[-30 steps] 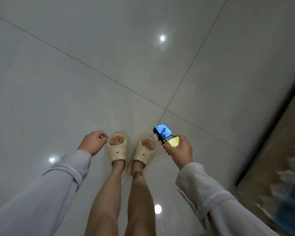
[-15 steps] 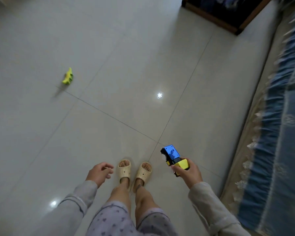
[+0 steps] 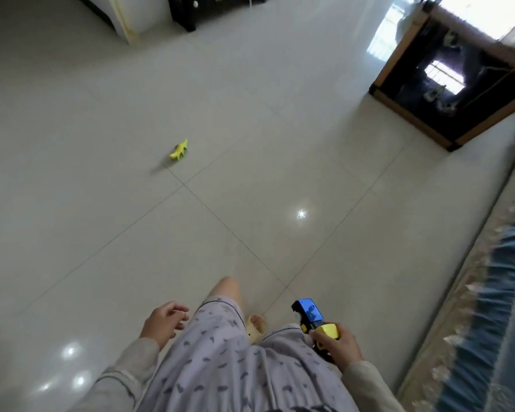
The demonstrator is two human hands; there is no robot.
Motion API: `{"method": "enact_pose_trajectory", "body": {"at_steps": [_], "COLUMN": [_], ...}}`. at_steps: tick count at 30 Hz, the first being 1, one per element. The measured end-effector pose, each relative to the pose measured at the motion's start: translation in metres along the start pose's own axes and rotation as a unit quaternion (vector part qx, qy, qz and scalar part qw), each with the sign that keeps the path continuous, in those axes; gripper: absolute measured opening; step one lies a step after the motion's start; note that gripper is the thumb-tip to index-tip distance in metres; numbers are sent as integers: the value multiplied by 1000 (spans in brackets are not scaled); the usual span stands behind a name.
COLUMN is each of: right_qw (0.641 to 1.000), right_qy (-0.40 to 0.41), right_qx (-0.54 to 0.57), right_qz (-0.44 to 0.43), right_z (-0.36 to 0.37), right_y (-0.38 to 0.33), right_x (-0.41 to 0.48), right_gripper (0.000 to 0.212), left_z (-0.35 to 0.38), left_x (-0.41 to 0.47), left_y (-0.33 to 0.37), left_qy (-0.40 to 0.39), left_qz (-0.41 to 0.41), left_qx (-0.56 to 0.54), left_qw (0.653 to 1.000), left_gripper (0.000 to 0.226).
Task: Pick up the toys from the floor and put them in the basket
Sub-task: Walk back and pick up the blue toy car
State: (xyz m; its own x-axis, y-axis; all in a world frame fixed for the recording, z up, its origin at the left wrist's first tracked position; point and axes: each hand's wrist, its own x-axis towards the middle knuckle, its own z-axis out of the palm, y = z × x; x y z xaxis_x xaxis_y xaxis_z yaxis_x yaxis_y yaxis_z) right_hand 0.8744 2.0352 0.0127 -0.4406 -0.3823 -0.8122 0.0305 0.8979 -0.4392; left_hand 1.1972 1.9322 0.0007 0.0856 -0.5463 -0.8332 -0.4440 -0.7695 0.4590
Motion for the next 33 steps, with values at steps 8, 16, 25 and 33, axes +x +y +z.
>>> {"method": "enact_pose_trajectory", "body": {"at_steps": [8, 16, 25, 33], "right_qw": [993, 989, 998, 997], "right_qy": [-69, -78, -6, -10], "right_qx": [-85, -95, -32, -32], "right_qz": [-53, -81, 47, 69], "right_z": [39, 74, 91, 109], "right_y": [-109, -227, -297, -383], "right_x": [41, 90, 128, 174], "right_gripper": [29, 28, 38, 34], "left_z": [-30, -73, -144, -192], "left_x": [6, 61, 151, 222], "left_y": [-38, 15, 188, 282], "left_qy": [68, 88, 63, 82], "left_qz": [-115, -163, -77, -28], "left_qx": [-123, -185, -117, -123], "left_qw": [983, 965, 988, 989], "left_gripper": [17, 15, 13, 14]}}
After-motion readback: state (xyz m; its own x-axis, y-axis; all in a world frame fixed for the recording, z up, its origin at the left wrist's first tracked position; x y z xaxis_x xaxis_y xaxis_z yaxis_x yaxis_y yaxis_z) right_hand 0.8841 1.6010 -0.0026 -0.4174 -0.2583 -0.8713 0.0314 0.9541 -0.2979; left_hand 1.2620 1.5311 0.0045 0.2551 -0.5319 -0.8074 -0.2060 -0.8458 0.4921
